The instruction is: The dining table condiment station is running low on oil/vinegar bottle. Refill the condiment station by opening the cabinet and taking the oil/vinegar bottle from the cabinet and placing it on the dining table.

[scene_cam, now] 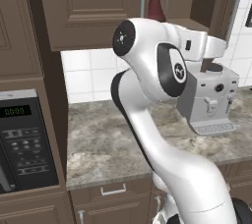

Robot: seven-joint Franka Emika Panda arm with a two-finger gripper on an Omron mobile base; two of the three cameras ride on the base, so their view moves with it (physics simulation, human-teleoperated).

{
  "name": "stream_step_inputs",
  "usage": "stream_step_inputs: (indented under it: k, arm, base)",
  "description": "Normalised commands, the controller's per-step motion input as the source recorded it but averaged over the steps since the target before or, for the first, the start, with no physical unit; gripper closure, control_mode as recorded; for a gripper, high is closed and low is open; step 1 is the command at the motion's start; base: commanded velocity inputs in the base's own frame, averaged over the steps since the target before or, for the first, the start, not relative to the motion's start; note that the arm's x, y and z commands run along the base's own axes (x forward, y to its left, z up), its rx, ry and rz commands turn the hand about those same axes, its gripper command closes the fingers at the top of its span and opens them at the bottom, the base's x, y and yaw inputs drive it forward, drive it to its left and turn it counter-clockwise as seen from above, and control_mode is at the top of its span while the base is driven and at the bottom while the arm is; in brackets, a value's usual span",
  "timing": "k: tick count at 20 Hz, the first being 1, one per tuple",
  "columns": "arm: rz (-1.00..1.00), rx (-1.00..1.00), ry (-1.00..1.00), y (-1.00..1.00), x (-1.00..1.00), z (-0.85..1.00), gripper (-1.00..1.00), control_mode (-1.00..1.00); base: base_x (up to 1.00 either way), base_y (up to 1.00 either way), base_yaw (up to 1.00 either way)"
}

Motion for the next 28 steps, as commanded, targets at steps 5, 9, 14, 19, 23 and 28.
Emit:
stream_step_inputs:
  k: [5,9,14,19,23,28]
  arm:
    - [-0.01,0.00,0.03,0.00,0.70,-0.09,-1.00,-1.00]
    - [0.00,0.00,0.04,-0.01,0.61,-0.02,-1.00,-1.00]
    - [-0.01,0.00,0.05,-0.14,0.53,0.00,-1.00,-1.00]
    - [-0.02,0.00,0.02,-0.29,0.39,0.00,-1.00,-1.00]
    - [-0.03,0.03,0.00,-0.51,0.07,0.00,-1.00,-1.00]
    - [-0.09,0.05,0.00,-0.67,0.00,0.00,-1.00,-1.00]
  base:
    - [0.00,0.00,0.00]
    - [0.00,0.00,0.00]
    - [0.00,0.00,0.00]
    - [0.00,0.00,0.00]
    - [0.00,0.00,0.00]
    - [0.00,0.00,0.00]
